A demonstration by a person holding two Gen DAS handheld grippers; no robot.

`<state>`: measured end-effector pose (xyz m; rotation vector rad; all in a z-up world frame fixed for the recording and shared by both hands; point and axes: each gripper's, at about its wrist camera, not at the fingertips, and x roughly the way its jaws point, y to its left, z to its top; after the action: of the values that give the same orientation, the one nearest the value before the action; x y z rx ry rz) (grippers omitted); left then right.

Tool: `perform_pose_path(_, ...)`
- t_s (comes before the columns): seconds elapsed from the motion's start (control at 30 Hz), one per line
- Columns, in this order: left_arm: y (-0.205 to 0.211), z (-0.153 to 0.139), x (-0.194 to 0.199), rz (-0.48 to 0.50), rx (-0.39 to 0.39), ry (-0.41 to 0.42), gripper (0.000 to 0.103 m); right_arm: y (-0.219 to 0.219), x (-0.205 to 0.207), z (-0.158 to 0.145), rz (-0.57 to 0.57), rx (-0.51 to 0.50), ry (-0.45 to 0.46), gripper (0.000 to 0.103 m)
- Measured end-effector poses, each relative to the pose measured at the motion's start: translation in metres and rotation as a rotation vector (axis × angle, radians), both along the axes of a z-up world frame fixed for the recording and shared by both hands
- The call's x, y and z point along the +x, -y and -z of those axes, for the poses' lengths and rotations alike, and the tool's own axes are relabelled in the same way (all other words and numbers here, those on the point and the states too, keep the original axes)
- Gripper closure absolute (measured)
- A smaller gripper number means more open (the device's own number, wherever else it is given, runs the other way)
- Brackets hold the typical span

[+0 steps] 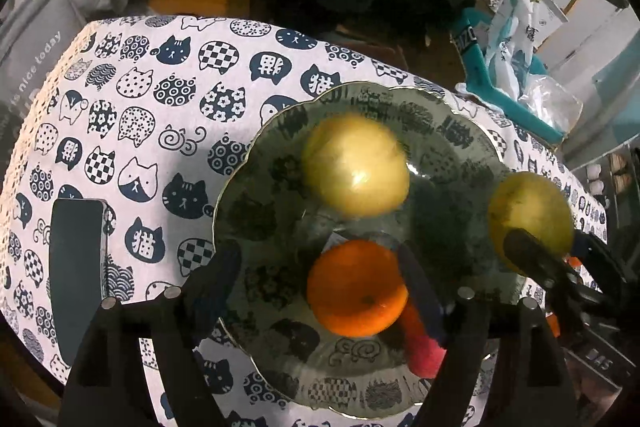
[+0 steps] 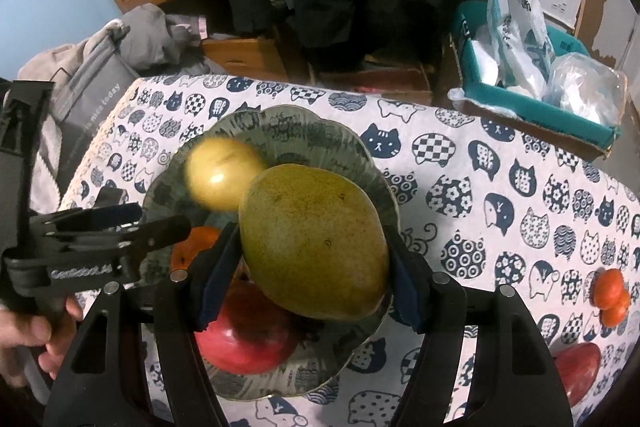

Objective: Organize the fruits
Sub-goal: 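Lower the pomelo into the bowl with the left tool while the right tool releases the mango, then lift both tools from the bowl and move back toward the remaining fruit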

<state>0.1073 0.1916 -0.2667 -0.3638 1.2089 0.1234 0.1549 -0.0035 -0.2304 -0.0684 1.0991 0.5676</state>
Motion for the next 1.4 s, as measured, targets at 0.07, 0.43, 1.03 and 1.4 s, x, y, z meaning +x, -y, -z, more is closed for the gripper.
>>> perform_pose_path(0.07, 0.001, -0.003, -0.003, -0.002, 0.015, 0.002, 0.022, -0.002, 0.001, 0.003, -0.006, -0.003, -0.016, 0.033)
perform_pose_path(0.43, 0.005, -0.027, -0.030, 0.011, 0.182, 0.016, 0.021, -0.022, 0.000, 0.026, -0.039, -0.036, -0.089, 0.035)
perform_pose_path(1.03, 0.022, -0.065, -0.051, 0.033, 0.190, 0.095, 0.021, -0.001, -0.008, -0.045, 0.020, -0.049, 0.059, 0.034)
perform_pose_path(1.4, 0.065, -0.106, -0.062, 0.108, 0.171, 0.197, 0.017, 0.053, -0.032, -0.091, 0.097, -0.107, 0.168, 0.034)
